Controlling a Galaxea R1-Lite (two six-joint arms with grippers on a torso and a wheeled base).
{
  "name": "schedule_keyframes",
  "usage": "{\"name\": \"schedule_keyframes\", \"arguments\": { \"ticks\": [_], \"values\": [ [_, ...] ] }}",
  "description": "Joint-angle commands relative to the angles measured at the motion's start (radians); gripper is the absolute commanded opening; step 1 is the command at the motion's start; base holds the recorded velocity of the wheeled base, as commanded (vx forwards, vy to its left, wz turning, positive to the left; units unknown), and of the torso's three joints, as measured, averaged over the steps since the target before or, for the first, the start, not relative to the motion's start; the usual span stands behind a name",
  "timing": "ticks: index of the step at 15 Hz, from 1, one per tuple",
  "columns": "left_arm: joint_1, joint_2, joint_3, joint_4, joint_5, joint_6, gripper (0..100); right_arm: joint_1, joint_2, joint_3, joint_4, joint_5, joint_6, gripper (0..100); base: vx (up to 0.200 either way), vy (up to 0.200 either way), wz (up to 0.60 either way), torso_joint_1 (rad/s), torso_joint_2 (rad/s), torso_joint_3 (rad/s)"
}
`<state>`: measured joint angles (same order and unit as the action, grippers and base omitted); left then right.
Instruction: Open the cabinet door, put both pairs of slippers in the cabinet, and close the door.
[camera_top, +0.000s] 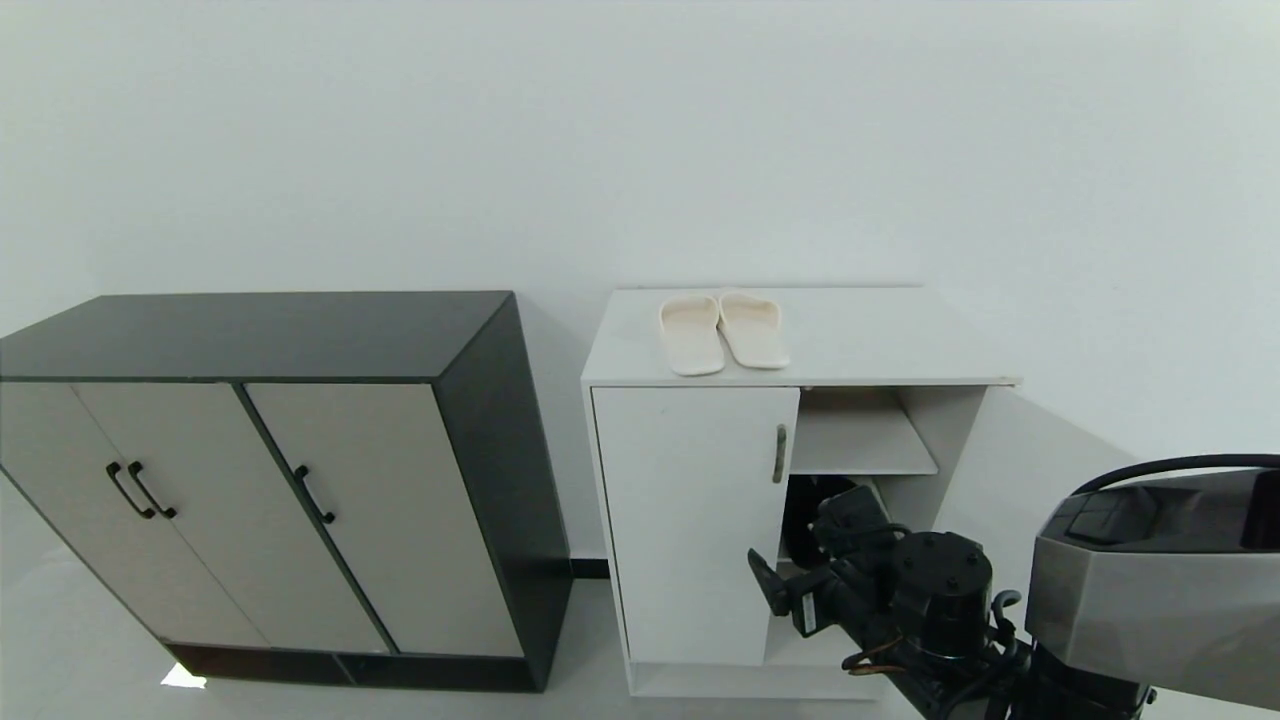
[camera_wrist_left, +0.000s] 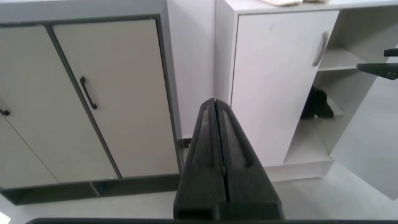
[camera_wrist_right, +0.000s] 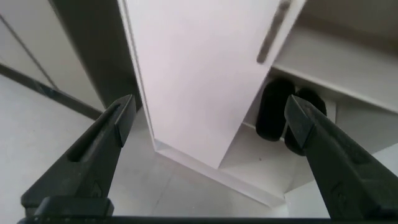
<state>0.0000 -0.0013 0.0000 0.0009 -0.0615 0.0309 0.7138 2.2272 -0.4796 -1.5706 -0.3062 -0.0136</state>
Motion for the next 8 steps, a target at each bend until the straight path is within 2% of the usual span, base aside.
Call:
{"name": "schedule_keyframes", "arguments": {
  "ticks": [1,6,8],
  "values": [
    [0.000,0.001,0.000,0.001,0.000,0.000,0,0.003,0.000,0.004,0.000,0.007,-0.003,100,0.000,0.000,0.00,0.198,-0.45,-0.242],
    [0.000,0.001,0.000,0.001,0.000,-0.002,0,0.019,-0.043,-0.027,0.004,-0.001,-0.048,100,0.000,0.000,0.00,0.048,-0.10,-0.056],
    [0.000,0.001,0.000,0.001,0.000,-0.002,0,0.006,-0.143,-0.175,0.319,-0.007,-0.034,100,0.000,0.000,0.00,0.000,0.00,0.000]
  ]
}}
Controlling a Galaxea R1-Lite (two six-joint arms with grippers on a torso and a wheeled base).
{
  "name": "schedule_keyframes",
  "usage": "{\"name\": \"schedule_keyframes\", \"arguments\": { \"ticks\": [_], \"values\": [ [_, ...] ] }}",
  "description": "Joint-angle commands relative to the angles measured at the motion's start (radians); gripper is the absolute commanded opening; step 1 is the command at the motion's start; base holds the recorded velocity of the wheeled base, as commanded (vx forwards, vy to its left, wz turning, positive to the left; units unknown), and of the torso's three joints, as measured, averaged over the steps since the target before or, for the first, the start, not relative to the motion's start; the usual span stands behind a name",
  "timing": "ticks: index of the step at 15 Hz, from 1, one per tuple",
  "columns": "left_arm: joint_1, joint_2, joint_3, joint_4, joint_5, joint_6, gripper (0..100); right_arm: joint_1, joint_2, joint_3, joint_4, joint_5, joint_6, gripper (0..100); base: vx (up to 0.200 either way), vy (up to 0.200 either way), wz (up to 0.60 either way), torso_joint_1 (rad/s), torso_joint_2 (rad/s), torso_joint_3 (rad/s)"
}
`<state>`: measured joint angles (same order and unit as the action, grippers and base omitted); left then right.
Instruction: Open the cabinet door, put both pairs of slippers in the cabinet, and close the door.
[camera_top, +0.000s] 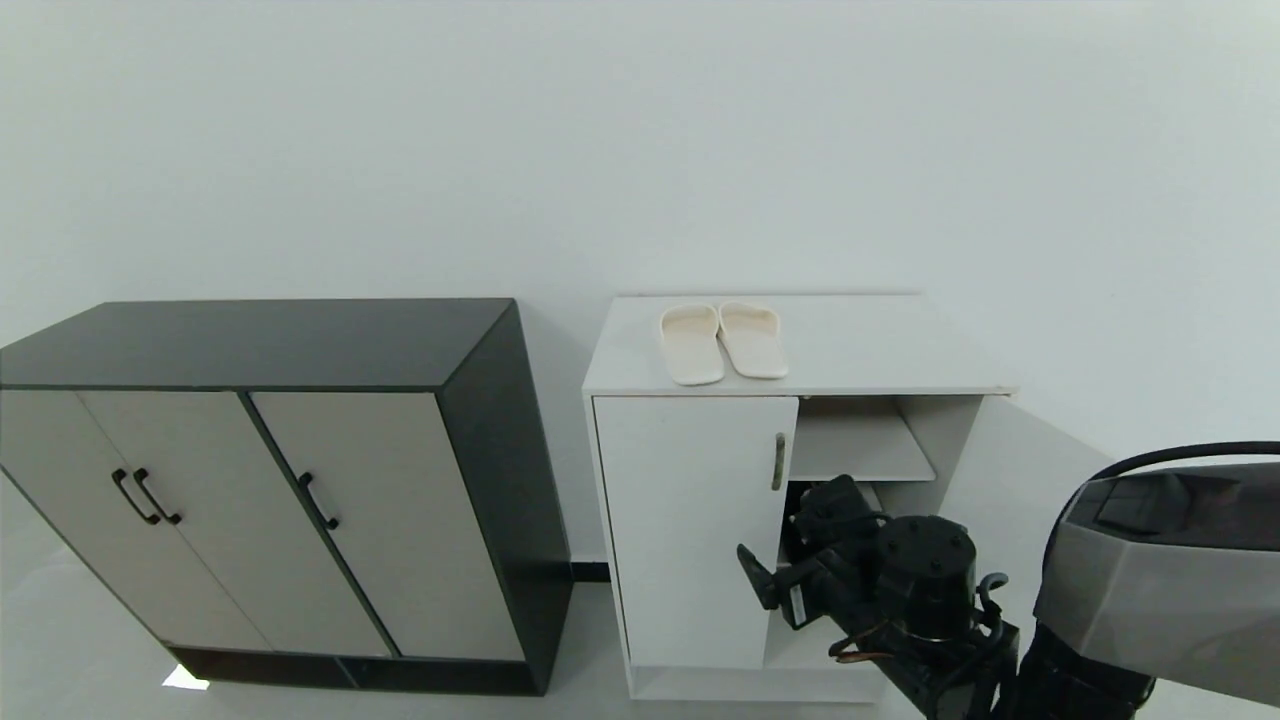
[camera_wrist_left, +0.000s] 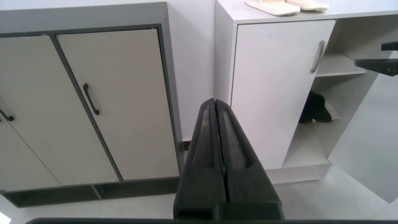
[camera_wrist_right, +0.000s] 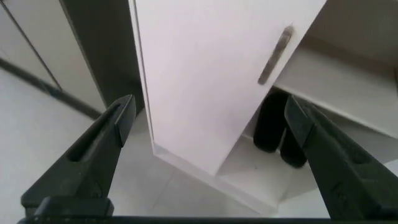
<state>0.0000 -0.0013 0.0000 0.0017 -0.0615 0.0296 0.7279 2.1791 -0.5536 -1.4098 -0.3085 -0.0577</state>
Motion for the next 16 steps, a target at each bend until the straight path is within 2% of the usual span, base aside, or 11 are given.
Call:
{"name": "schedule_keyframes", "arguments": {
  "ticks": [1,2,3,4,6,9,10,12,16],
  "values": [
    [0.000,0.001,0.000,0.000,0.002,-0.002,0,-0.001,-0.150,-0.166,0.316,-0.012,0.048,100,0.000,0.000,0.00,0.000,0.00,0.000],
    [0.000,0.001,0.000,0.000,0.000,0.000,0,0.024,-0.200,-0.246,0.479,-0.052,0.110,100,0.000,0.000,0.00,0.000,0.00,0.000],
    [0.000,0.001,0.000,0.000,0.002,0.000,0,0.048,-0.237,-0.345,0.660,-0.135,0.173,100,0.000,0.000,0.00,0.000,0.00,0.000],
    [0.000,0.001,0.000,0.000,0.002,0.000,0,0.064,-0.246,-0.428,0.781,-0.199,0.249,100,0.000,0.000,0.00,0.000,0.00,0.000],
    [0.000,0.001,0.000,0.000,0.000,0.001,0,0.076,-0.248,-0.546,0.896,-0.244,0.357,100,0.000,0.000,0.00,0.000,0.00,0.000],
    [0.000,0.001,0.000,0.000,0.002,0.000,0,0.077,-0.246,-0.485,0.835,-0.239,0.323,100,0.000,0.000,0.00,0.000,0.00,0.000],
    [0.000,0.001,0.000,0.000,0.002,0.000,0,0.073,-0.214,-0.443,0.707,-0.225,0.251,100,0.000,0.000,0.00,0.000,0.00,0.000],
    [0.000,0.001,0.000,0.000,0.002,0.000,0,0.067,-0.173,-0.414,0.588,-0.222,0.190,100,0.000,0.000,0.00,0.000,0.00,0.000],
    [0.000,0.001,0.000,0.000,0.002,-0.002,0,0.064,-0.165,-0.410,0.577,-0.222,0.185,100,0.200,0.000,0.00,0.001,0.00,0.005]
  ]
}}
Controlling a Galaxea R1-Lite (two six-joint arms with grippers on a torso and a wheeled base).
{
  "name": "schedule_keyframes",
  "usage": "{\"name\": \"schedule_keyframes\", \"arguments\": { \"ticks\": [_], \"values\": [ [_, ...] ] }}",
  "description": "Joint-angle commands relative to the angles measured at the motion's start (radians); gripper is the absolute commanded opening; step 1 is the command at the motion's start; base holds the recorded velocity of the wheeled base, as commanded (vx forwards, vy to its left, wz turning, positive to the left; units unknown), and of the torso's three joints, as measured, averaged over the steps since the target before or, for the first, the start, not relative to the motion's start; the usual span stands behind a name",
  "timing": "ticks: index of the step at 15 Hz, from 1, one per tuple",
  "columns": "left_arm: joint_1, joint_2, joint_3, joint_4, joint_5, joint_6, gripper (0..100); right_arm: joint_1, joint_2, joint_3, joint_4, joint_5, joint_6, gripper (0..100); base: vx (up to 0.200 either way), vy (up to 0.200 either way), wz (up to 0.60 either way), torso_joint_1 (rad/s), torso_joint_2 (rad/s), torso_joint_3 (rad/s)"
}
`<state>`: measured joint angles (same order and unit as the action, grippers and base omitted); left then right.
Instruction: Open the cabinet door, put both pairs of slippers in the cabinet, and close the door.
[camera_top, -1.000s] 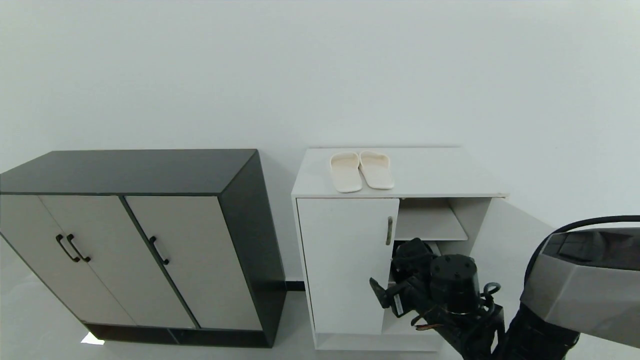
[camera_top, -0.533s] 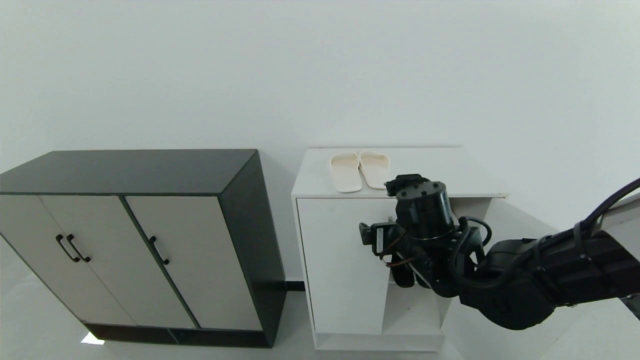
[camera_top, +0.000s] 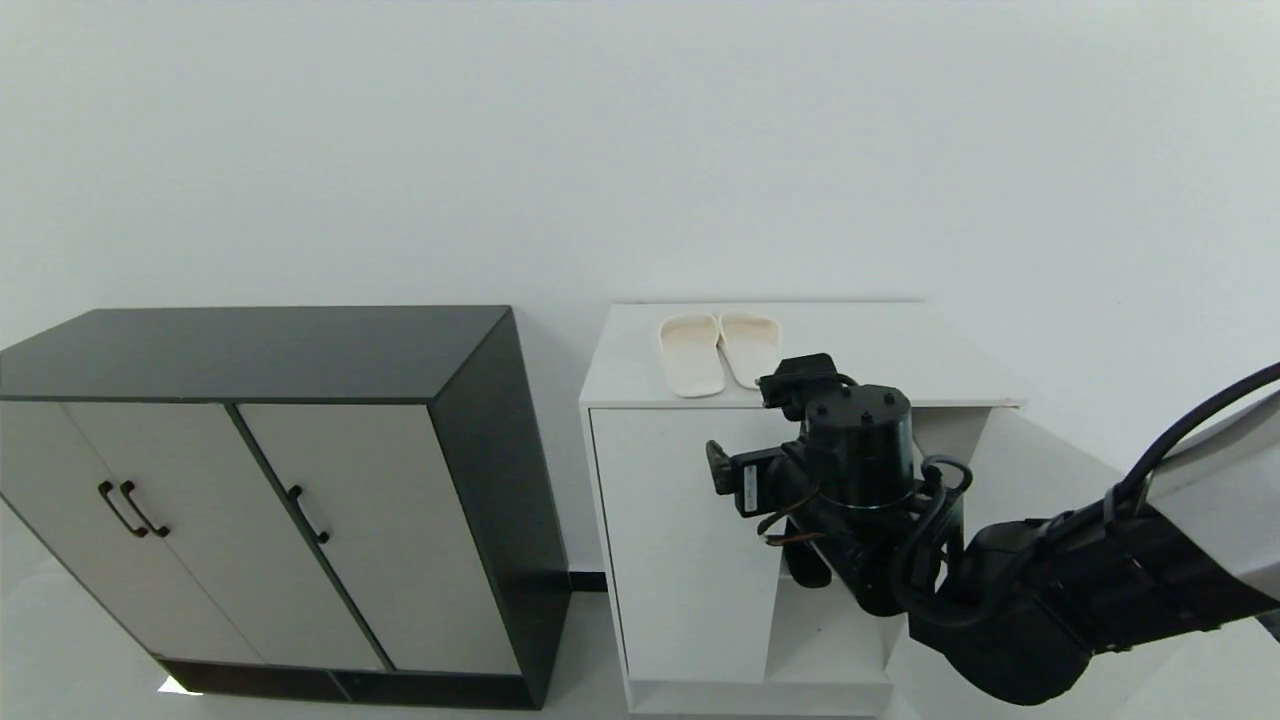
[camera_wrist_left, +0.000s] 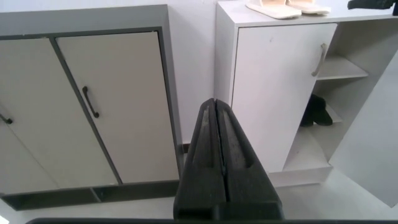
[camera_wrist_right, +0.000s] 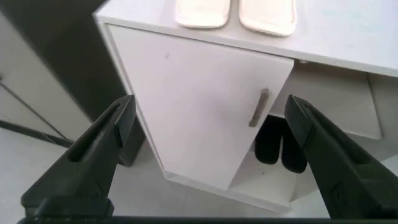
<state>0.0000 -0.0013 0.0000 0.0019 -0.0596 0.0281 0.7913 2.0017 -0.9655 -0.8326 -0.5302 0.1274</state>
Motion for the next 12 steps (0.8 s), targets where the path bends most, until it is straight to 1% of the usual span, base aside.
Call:
{"name": "schedule_keyframes", "arguments": {
  "ticks": [1,7,9,12],
  "values": [
    [0.000,0.001,0.000,0.000,0.000,0.001,0,0.000,0.012,0.002,0.000,-0.001,0.000,100,0.200,0.000,0.00,0.012,0.00,0.002],
    [0.000,0.001,0.000,0.000,0.000,0.000,0,-0.003,0.014,-0.001,0.000,0.009,0.000,100,0.200,0.000,0.00,0.004,0.01,0.005],
    [0.000,0.001,0.000,0.000,0.000,0.000,0,-0.015,0.029,-0.032,0.004,0.044,-0.002,100,0.200,0.000,0.00,0.000,0.00,0.000],
    [0.000,0.001,0.000,0.000,0.000,0.000,0,-0.029,0.068,-0.094,0.030,0.045,-0.005,100,0.200,0.000,0.00,0.002,0.00,0.001]
  ]
}}
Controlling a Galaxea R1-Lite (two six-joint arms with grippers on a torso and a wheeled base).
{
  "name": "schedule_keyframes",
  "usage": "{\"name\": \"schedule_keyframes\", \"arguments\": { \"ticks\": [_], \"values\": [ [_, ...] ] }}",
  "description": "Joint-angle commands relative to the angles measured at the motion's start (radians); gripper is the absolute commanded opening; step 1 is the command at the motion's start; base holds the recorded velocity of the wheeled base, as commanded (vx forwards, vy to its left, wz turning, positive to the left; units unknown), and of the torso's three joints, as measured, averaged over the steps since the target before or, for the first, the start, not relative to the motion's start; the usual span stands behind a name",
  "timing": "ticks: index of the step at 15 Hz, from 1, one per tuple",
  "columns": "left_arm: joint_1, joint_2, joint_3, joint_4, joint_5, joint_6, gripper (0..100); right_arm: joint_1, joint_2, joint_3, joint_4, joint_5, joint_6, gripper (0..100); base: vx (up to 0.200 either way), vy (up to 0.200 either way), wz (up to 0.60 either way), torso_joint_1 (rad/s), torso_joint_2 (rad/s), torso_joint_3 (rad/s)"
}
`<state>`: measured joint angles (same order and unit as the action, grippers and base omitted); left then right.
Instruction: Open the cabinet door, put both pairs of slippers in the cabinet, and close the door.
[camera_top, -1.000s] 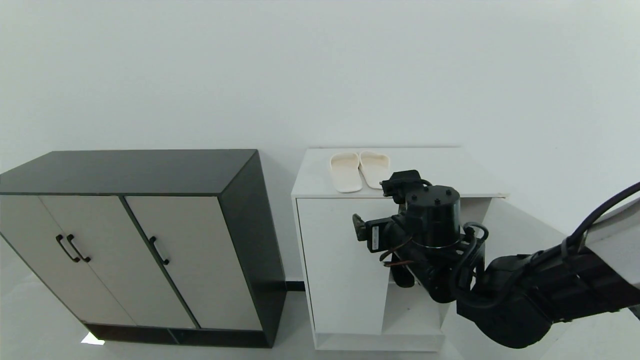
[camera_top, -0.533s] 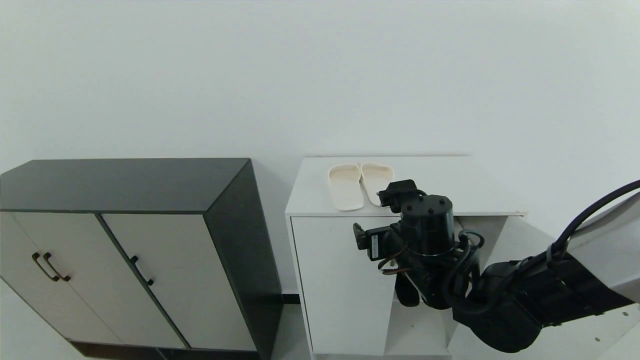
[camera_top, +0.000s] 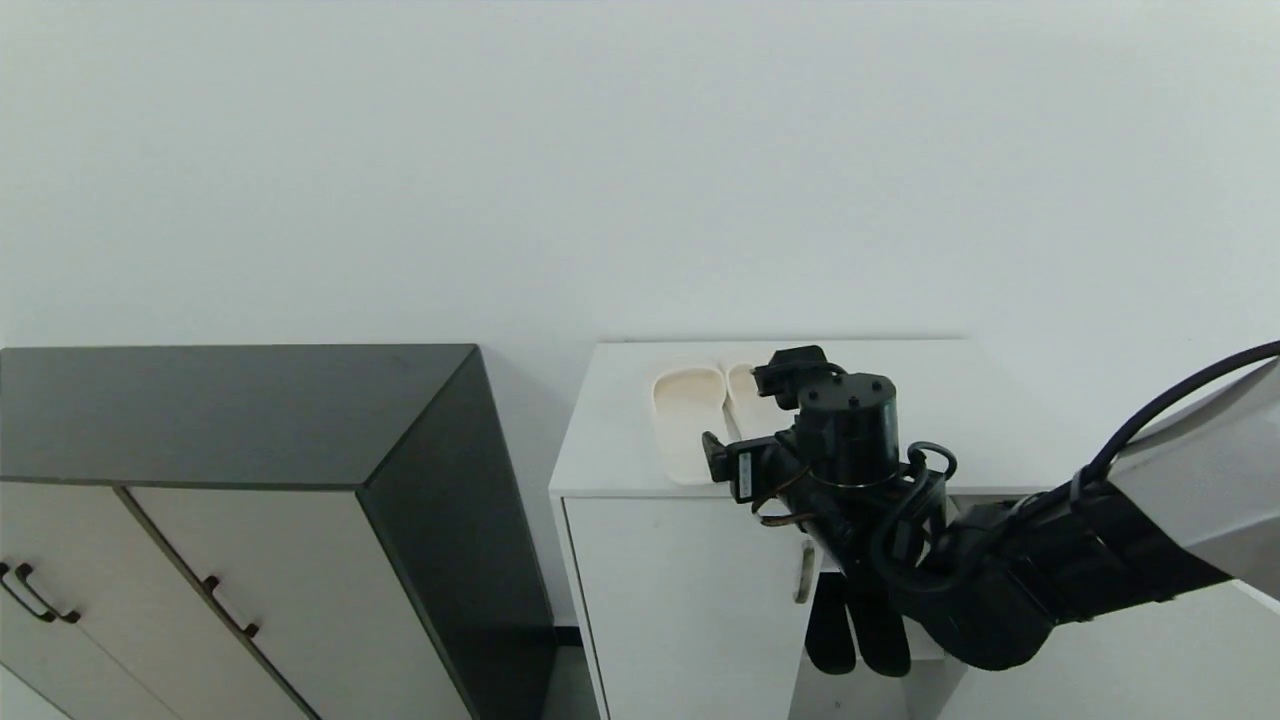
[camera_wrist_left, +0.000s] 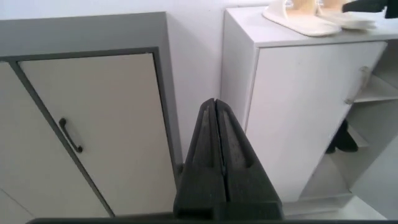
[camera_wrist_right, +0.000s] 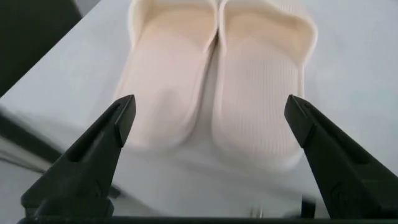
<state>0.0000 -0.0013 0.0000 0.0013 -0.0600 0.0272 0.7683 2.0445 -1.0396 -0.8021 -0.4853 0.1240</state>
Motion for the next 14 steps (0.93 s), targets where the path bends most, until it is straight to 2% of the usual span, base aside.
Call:
{"name": "schedule_keyframes", "arguments": {
  "ticks": [1,3,6,9,14],
  "values": [
    [0.000,0.001,0.000,0.000,0.000,0.000,0,-0.009,0.023,-0.039,0.046,0.002,-0.001,100,0.000,0.000,0.00,0.000,0.00,0.000],
    [0.000,0.001,0.000,0.000,0.000,0.000,0,-0.018,0.006,-0.085,0.141,0.044,0.003,100,0.000,0.000,0.00,0.000,0.00,0.000],
    [0.000,0.001,0.000,0.000,0.000,0.000,0,-0.018,0.013,-0.229,0.302,0.050,0.011,100,0.000,0.000,0.00,0.000,0.00,0.000],
    [0.000,0.001,0.000,0.000,0.000,-0.001,0,-0.029,0.082,-0.313,0.316,0.051,0.020,100,0.000,0.000,0.00,0.000,0.00,0.000],
    [0.000,0.001,0.000,0.000,0.000,-0.001,0,-0.041,0.154,-0.381,0.310,0.050,0.040,100,0.000,0.000,0.00,0.000,0.00,0.000]
  ]
}}
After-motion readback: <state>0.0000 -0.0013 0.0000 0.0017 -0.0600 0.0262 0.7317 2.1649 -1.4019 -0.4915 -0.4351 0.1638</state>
